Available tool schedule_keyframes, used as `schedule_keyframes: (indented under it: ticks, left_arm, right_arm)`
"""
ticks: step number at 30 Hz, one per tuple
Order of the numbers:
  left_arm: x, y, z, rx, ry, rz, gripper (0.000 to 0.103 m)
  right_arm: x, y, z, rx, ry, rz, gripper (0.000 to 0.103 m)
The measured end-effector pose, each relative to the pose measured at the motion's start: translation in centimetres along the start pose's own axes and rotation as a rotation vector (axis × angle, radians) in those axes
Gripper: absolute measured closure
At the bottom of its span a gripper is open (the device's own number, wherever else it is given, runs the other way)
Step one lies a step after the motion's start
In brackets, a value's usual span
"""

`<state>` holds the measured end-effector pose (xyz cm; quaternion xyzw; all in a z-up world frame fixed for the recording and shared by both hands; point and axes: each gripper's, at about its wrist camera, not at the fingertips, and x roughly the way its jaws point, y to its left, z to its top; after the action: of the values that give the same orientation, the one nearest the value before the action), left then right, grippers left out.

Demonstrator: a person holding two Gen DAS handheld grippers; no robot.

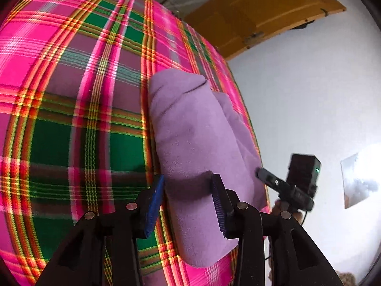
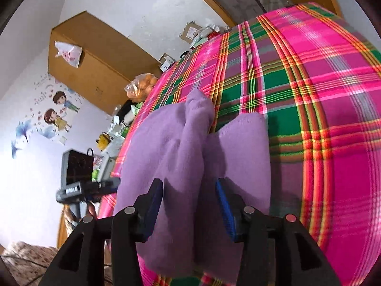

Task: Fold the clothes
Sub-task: 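Open the left gripper and press the fold while the right gripper holds it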

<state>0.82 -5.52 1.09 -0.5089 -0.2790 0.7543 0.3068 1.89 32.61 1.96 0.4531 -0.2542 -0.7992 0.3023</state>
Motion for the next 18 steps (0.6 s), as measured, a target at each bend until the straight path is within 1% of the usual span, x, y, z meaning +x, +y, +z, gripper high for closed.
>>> schedule_keyframes:
  ticks: [2, 3, 8, 10, 12, 15, 18]
  left_arm:
    - [0.0, 0.3, -0.1, 0.003, 0.004, -0.006, 0.056]
    - [-0.5, 0.4, -0.7, 0.001, 0.006, -0.012, 0.053]
    - [-0.3, 1.2, -1.0, -0.029, 0.026, -0.039, 0.050]
    - [-0.1, 1.4, -1.0, -0.041, 0.031, -0.051, 0.048]
    - [-0.4, 1.9, -1.2, -0.055, 0.037, -0.059, 0.048]
    - [-1.4, 2.6, -2.2, -0.069, 0.043, -0.065, 0.047]
    - [-1.6, 2.5, -2.3, -0.060, 0.038, -0.057, 0.047]
  right_arm:
    - [0.4, -0.1, 0.5, 0.005, 0.006, 0.017, 0.056]
    - [0.8, -0.1, 0.8, -0.001, 0.018, 0.019, 0.056]
    - [2.9, -0.1, 1.9, 0.013, 0.059, 0.019, 0.056]
    - [3.5, 0.1, 2.3, 0.016, 0.063, 0.029, 0.069]
    - [3.8, 0.4, 2.3, 0.009, 0.057, 0.029, 0.084]
    - [3.9, 0.9, 2.2, 0.002, 0.038, 0.029, 0.089]
    - [2.9, 1.8, 2.1, -0.027, -0.007, 0.028, 0.090]
